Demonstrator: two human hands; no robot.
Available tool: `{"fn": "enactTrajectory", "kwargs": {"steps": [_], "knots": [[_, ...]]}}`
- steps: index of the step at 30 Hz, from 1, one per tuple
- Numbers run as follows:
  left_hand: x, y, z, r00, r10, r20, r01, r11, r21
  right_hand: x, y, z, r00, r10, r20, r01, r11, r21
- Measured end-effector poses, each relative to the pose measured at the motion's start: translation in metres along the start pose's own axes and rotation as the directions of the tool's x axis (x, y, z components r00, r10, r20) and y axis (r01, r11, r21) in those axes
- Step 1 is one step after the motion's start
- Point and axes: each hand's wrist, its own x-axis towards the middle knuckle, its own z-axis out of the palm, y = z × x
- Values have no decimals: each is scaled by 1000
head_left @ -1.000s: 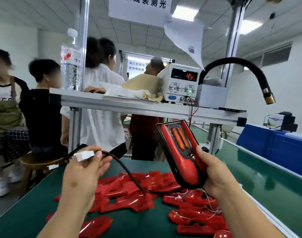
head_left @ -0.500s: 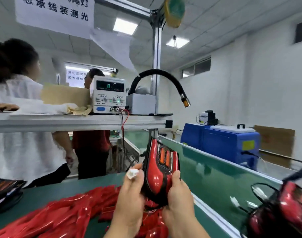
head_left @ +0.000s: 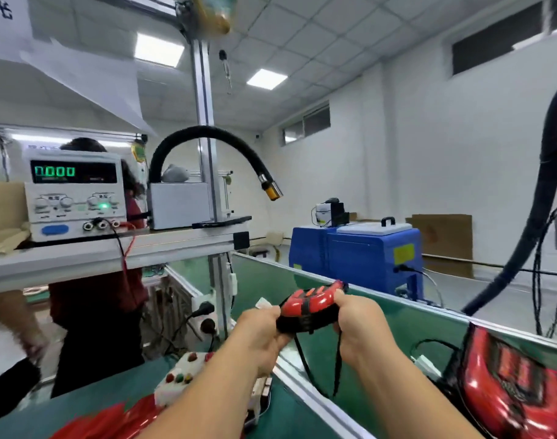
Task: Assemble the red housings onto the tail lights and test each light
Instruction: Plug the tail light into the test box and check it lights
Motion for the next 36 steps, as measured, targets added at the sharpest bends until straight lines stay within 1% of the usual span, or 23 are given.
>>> {"fn": "enactTrajectory", "kwargs": {"steps": [2,3,4,5,6,7,8,9,10,11,13,15,19,20,22,24,26,28,30,31,33,35,36], "knots": [[20,-4,3,1000,7,-20,-6,1000,8,18,0,1,999,-47,-7,46,996,-81],[28,-7,4,999,45,-25,-44,999,11,25,3,2,996,-93,-8,92,991,-99],[35,-12,5,991,129,-40,-126,991,54,33,7,3,991,-132,-3,131,986,-103],[43,-18,5,962,265,-63,-251,952,174,41,13,4,989,-151,0,150,984,-98],[49,-24,4,899,433,-63,-385,852,354,48,20,6,989,-150,-4,149,985,-84],[53,-29,4,812,583,-25,-486,699,525,55,27,8,991,-137,-12,136,989,-52],[58,-34,3,723,690,40,-551,540,636,62,35,10,994,-109,-19,109,994,6],[61,-38,3,669,737,99,-586,441,679,69,42,12,997,-74,-22,76,994,84],[66,-41,4,655,743,137,-602,403,690,76,49,13,999,-40,-27,44,987,156],[71,-42,6,658,738,152,-603,395,693,83,54,13,999,-18,-28,24,976,215],[80,-40,8,688,713,138,-577,421,700,94,62,14,1000,-1,-23,8,958,285],[89,-36,7,709,693,133,-550,425,719,100,68,16,1000,-12,-8,13,956,294],[104,-31,-3,753,648,113,-468,407,784,99,69,24,996,-87,2,85,975,204],[107,-29,-5,768,633,93,-440,416,796,96,67,25,995,-104,-4,103,981,167],[109,-26,-6,807,590,39,-385,473,792,86,59,22,991,-123,-56,128,988,88],[104,-21,-2,831,555,41,-391,531,752,74,48,16,986,-142,-83,145,989,29],[87,-14,8,827,557,77,-428,536,727,61,36,8,980,-177,-96,178,984,1],[63,-5,23,803,581,130,-492,525,694,46,17,-3,956,-258,-141,253,966,-51],[36,6,42,753,629,194,-568,473,674,30,-8,-16,917,-357,-176,344,933,-103],[22,12,52,718,660,219,-602,432,671,22,-21,-23,895,-409,-177,393,912,-119],[-3,23,76,626,728,279,-683,341,646,5,-49,-42,848,-496,-187,474,868,-149],[-27,29,102,530,783,326,-745,247,619,-14,-73,-68,799,-562,-213,529,826,-194],[-37,28,116,499,794,348,-769,220,599,-24,-83,-83,777,-587,-228,548,808,-215]]}}
